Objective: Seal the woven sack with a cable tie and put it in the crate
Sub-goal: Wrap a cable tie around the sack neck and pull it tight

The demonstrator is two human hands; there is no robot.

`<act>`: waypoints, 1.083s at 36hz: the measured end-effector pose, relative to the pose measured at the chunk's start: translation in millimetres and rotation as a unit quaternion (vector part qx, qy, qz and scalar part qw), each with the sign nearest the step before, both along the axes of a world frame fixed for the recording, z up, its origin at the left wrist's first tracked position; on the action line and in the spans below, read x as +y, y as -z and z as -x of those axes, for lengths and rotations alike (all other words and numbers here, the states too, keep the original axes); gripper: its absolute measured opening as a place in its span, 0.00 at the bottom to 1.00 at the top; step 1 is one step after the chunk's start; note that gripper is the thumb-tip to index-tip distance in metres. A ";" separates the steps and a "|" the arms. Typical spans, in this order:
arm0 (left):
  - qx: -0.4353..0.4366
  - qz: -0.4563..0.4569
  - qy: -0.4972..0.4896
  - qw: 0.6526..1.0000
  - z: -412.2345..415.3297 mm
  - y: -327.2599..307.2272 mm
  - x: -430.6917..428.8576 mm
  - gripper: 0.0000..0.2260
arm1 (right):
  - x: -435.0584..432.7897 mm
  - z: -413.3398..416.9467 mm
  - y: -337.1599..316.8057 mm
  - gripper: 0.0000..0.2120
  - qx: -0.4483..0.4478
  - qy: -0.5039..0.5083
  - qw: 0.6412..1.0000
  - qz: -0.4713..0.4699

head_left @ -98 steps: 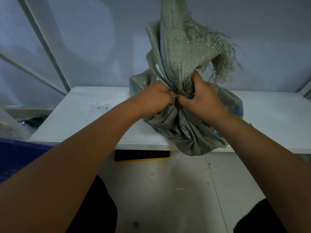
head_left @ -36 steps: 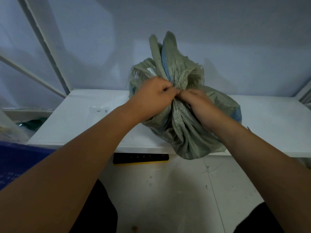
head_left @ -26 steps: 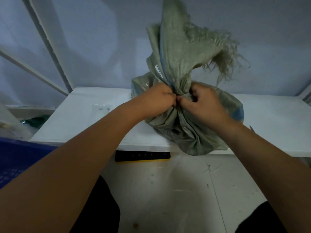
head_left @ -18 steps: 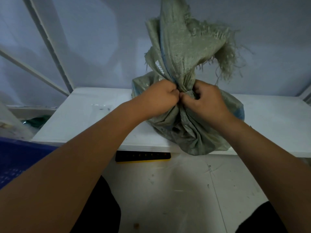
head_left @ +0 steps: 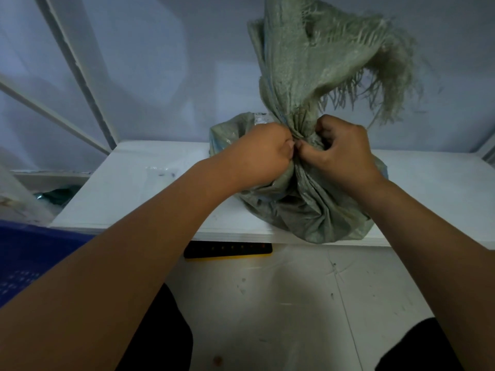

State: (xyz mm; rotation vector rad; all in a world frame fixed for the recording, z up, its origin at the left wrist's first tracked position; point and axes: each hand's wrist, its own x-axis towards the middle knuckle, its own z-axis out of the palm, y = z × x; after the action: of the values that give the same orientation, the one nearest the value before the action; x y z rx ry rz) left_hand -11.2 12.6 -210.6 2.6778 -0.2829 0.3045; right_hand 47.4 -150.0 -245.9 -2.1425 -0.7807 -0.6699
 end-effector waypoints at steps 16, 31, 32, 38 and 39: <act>-0.025 0.064 0.032 0.997 7.8 -2.8 -6.3 0.14 | -10.3 -14.8 2.8 0.13 -0.011 0.024 0.999 -0.035; 0.030 0.255 -0.018 0.966 3.8 11.0 10.3 0.13 | -9.7 -13.5 4.0 0.08 0.039 0.050 0.997 -0.051; 0.063 0.304 -0.019 0.950 3.5 9.2 12.9 0.13 | -9.7 -12.9 3.9 0.08 0.040 0.050 0.997 -0.050; 0.257 0.557 0.068 0.787 6.0 -2.4 23.9 0.14 | -4.4 -10.1 1.6 0.07 0.136 0.003 0.984 -0.119; 0.253 0.572 0.055 0.778 5.2 -1.8 23.7 0.13 | -3.9 -9.2 1.1 0.07 0.158 -0.008 0.978 -0.137</act>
State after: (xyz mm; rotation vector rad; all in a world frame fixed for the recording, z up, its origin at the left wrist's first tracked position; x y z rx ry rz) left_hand -16.4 36.3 -208.8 1.4224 -0.0331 -0.2450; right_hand 56.6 -153.9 -247.0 -1.9229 -0.5006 -0.3869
